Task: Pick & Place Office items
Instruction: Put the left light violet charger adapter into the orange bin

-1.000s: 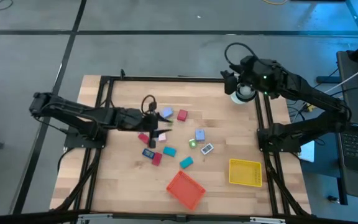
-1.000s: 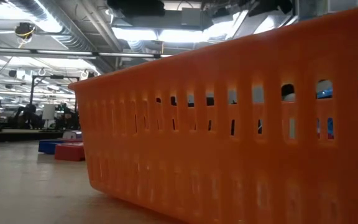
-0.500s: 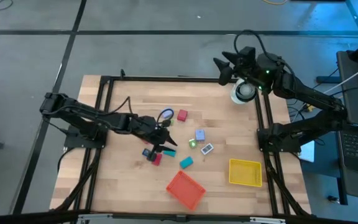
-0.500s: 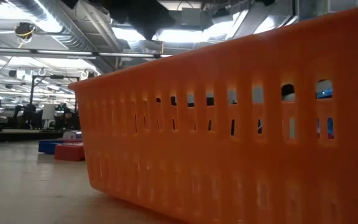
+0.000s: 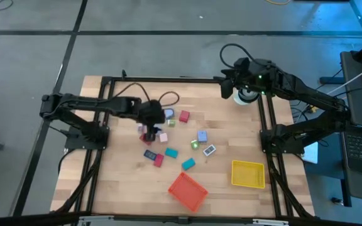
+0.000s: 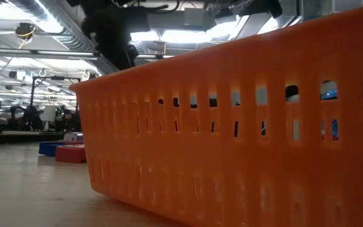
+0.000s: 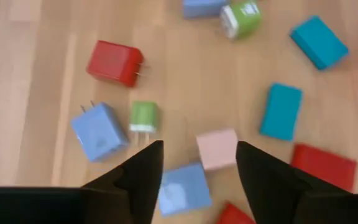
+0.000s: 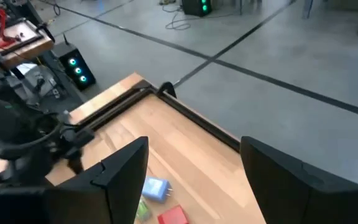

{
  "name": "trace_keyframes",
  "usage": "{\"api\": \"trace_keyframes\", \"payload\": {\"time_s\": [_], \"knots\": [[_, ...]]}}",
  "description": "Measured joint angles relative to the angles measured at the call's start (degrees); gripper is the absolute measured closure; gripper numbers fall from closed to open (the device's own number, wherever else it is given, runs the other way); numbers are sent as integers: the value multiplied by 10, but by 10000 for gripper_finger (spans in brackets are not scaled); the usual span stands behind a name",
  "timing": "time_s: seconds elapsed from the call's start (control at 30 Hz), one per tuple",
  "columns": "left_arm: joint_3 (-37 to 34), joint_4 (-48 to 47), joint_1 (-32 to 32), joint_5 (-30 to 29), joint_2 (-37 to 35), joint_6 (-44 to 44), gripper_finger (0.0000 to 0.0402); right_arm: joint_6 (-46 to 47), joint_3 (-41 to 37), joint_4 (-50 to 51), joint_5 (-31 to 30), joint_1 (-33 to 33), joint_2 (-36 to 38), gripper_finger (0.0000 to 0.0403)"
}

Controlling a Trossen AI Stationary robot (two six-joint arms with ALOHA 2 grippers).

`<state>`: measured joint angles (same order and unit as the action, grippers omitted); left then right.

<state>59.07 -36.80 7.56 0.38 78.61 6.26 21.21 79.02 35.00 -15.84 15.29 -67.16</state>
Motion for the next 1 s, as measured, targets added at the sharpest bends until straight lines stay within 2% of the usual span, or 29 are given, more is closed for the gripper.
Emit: {"api": "trace_keyframes", "payload": {"time_s": [0.13,0.2,0.3,0.37,0.57,0.77,0.87,0.93,1.0], "knots": [[0,31,18,9,23,0,162,-6,0,-3,2,0,0,142],[0,14,17,3,43,0,149,-7,0,-3,3,0,0,142],[0,-1,10,-32,69,3,136,-14,0,-3,2,0,-1,142],[0,-1,10,-64,78,7,132,-23,0,-4,3,0,-6,142],[-1,-87,25,-54,99,5,127,-28,0,-3,3,0,-12,142],[1,-23,14,-36,116,1,127,-33,0,-3,3,0,-12,142],[-1,-55,14,-36,133,4,127,-36,0,-3,4,0,-12,142],[-1,-71,13,-32,142,35,127,-36,0,-3,5,0,-12,142],[-1,-112,2,-29,145,117,127,-36,0,-3,6,0,-12,142]]}}
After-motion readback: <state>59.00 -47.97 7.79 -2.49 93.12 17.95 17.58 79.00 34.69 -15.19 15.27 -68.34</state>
